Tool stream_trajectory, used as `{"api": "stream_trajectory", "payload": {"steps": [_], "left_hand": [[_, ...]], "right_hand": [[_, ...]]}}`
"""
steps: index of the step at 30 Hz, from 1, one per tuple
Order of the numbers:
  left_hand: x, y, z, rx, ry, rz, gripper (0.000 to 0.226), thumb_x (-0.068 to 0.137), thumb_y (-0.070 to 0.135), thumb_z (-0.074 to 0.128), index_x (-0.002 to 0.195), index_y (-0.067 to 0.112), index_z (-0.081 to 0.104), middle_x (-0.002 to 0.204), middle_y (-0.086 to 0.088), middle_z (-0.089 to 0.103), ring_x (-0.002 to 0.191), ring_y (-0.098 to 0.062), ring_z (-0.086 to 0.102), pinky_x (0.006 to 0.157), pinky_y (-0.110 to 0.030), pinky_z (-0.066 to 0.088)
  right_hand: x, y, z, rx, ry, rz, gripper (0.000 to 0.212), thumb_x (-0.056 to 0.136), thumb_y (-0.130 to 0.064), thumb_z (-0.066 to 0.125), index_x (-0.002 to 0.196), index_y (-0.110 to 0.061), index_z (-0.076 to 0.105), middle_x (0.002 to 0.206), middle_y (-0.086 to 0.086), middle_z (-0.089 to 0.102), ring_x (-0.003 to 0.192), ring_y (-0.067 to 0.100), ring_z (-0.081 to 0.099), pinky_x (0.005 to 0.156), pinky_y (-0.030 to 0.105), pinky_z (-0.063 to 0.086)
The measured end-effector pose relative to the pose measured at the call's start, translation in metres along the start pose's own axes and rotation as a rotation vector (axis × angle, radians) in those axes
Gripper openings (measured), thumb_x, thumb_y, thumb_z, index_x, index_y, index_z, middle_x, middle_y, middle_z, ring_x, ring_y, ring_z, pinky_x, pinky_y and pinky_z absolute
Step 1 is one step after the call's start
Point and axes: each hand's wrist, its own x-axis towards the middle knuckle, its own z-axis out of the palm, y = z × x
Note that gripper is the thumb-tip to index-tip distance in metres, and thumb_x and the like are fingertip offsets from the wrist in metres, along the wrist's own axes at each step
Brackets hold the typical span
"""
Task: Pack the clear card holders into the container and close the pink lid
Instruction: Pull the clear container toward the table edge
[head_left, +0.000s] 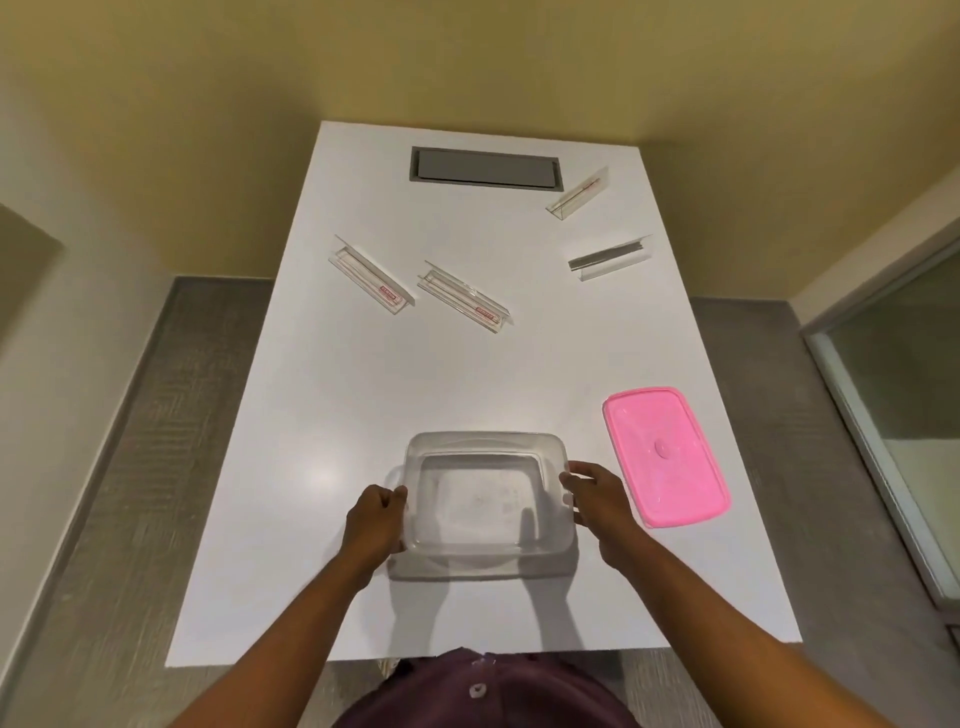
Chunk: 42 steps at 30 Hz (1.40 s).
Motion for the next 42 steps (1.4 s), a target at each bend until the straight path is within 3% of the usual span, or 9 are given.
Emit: {"api": "stream_trajectory", "payload": {"steps": [11,14,18,21,24,30,33,38,42], "left_hand": [[-0.012,-0.005,0.015,0.013,-0.012,-0.022,0.031,0.098,0.033,0.053,0.095,0.002,0.056,0.103,-0.02,0.063,0.095,-0.038,0.068,0.055,-0.033,0.06],[-0.011,-0.006,0.016,0.019,-0.013,-0.014,0.031,0.098,0.032,0.053,0.095,0.001,0.056,0.102,-0.019,0.062,0.088,-0.034,0.066,0.054,-0.033,0.06],[-0.006,-0.009,0.011,0.083,-0.01,-0.013,0.03,0.095,0.039,0.055,0.093,0.009,0.058,0.09,-0.013,0.067,0.072,-0.03,0.063,0.074,-0.05,0.062],[0.001,-0.008,0.001,0.127,0.016,0.018,0.036,0.087,0.051,0.062,0.09,0.014,0.061,0.086,-0.011,0.071,0.073,-0.03,0.067,0.073,-0.048,0.061],[0.015,0.0,-0.013,0.155,0.047,0.05,0.046,0.078,0.063,0.061,0.087,0.018,0.063,0.086,-0.007,0.072,0.082,-0.028,0.069,0.081,-0.046,0.06],[0.046,0.033,-0.032,0.232,0.129,0.115,0.032,0.088,0.049,0.058,0.082,0.018,0.063,0.085,-0.004,0.072,0.085,-0.028,0.069,0.084,-0.047,0.058],[0.068,0.054,-0.043,0.255,0.145,0.124,0.028,0.089,0.045,0.057,0.081,0.018,0.063,0.087,-0.002,0.072,0.086,-0.026,0.069,0.084,-0.045,0.058],[0.11,0.103,-0.063,0.28,0.183,0.148,0.025,0.09,0.036,0.058,0.087,0.014,0.068,0.095,-0.007,0.074,0.095,-0.029,0.067,0.088,-0.04,0.053],[0.151,0.15,-0.079,0.256,0.209,0.171,0.025,0.092,0.035,0.058,0.094,0.011,0.067,0.1,-0.008,0.073,0.1,-0.029,0.065,0.089,-0.038,0.051]], "right_hand": [[-0.001,0.013,-0.008,-0.051,-0.009,0.025,0.04,0.093,-0.033,0.067,0.132,-0.025,0.062,0.123,0.0,0.066,0.114,0.025,0.064,0.101,0.052,0.054],[-0.001,0.016,-0.01,-0.052,-0.019,0.021,0.041,0.092,-0.034,0.067,0.132,-0.025,0.062,0.123,0.0,0.067,0.113,0.025,0.064,0.1,0.052,0.055],[0.003,0.016,-0.01,-0.107,0.001,-0.001,0.029,0.093,-0.035,0.066,0.12,-0.023,0.065,0.112,-0.002,0.068,0.102,0.021,0.065,0.095,0.05,0.058],[0.005,0.01,-0.01,-0.169,0.074,-0.057,0.014,0.092,-0.033,0.066,0.096,-0.02,0.069,0.093,-0.001,0.071,0.083,0.021,0.065,0.084,0.047,0.06],[0.006,-0.004,-0.011,-0.222,0.125,-0.125,0.011,0.093,-0.029,0.065,0.092,-0.02,0.069,0.092,-0.001,0.073,0.082,0.018,0.066,0.07,0.034,0.053],[0.02,-0.041,-0.002,-0.245,0.186,-0.212,0.008,0.091,-0.026,0.065,0.089,-0.02,0.068,0.089,-0.007,0.071,0.085,0.015,0.067,0.075,0.035,0.053],[0.029,-0.069,0.012,-0.224,0.142,-0.257,0.005,0.093,-0.026,0.065,0.089,-0.023,0.068,0.092,-0.01,0.07,0.089,0.01,0.065,0.075,0.032,0.048],[0.059,-0.12,0.053,-0.215,-0.016,-0.3,0.01,0.084,-0.032,0.066,0.086,-0.025,0.074,0.089,-0.007,0.076,0.09,0.018,0.072,0.083,0.041,0.059],[0.084,-0.164,0.095,-0.192,-0.138,-0.274,0.017,0.084,-0.029,0.066,0.085,-0.014,0.073,0.084,-0.006,0.075,0.083,0.017,0.072,0.08,0.04,0.059]]}}
